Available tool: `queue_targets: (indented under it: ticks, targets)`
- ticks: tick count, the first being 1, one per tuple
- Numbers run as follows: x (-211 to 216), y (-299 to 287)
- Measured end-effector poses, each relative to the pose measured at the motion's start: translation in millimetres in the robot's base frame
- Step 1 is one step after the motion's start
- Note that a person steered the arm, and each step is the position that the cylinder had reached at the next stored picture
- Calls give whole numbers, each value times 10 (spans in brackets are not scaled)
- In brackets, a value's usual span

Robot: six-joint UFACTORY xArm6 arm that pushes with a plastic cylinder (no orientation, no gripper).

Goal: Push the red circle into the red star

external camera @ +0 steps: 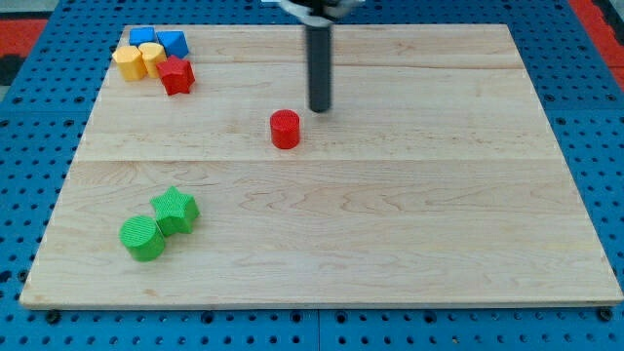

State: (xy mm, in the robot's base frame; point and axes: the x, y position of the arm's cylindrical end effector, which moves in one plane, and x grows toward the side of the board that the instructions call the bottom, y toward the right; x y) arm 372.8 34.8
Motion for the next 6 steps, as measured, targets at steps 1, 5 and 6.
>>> queue_targets:
  ticks: [1, 5, 6]
  targets:
    - [542, 68]
    - [-606, -963]
    - [-875, -1461]
